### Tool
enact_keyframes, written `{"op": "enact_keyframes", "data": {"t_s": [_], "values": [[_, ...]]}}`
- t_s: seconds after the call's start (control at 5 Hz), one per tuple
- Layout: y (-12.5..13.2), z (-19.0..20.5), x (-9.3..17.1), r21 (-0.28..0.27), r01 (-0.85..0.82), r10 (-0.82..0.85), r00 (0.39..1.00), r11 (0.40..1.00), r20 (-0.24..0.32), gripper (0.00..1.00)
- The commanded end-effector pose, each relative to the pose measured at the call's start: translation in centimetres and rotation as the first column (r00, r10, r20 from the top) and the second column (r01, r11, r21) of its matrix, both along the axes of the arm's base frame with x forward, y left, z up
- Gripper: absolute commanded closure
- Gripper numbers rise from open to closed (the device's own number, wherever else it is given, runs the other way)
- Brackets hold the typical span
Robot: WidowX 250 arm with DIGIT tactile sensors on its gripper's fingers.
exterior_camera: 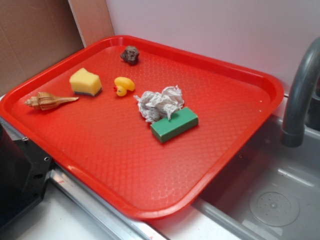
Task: Grab the shell.
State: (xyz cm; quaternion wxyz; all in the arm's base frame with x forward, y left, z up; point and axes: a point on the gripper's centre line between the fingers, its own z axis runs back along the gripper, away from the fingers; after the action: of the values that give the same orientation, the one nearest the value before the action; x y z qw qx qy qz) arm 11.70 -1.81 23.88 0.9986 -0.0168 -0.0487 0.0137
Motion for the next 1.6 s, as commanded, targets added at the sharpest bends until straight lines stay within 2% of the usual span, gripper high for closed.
{"op": "enact_keyframes", "data": {"t_s": [0.0,0.2,0.4,0.6,1.0,1.2,1.4], "values": [[0.0,0.0,0.0,0.0,0.0,0.0,1.0,1.0,0.0,0.0],[3.4,-4.5,1.6,0.079,0.121,-0.126,0.99,0.99,0.061,0.0],[5.8,-8.6,3.5,0.232,0.195,-0.206,0.978,0.953,0.022,0.0],[8.4,-12.5,4.1,0.255,0.28,-0.29,0.957,0.925,0.001,0.0],[12.3,-16.1,3.3,0.194,0.341,-0.342,0.939,0.92,-0.031,0.0],[13.6,-17.3,3.2,0.184,0.342,-0.335,0.94,0.922,-0.067,0.0],[13.2,-19.7,3.2,0.159,0.364,-0.352,0.931,0.918,-0.101,0.0]]}}
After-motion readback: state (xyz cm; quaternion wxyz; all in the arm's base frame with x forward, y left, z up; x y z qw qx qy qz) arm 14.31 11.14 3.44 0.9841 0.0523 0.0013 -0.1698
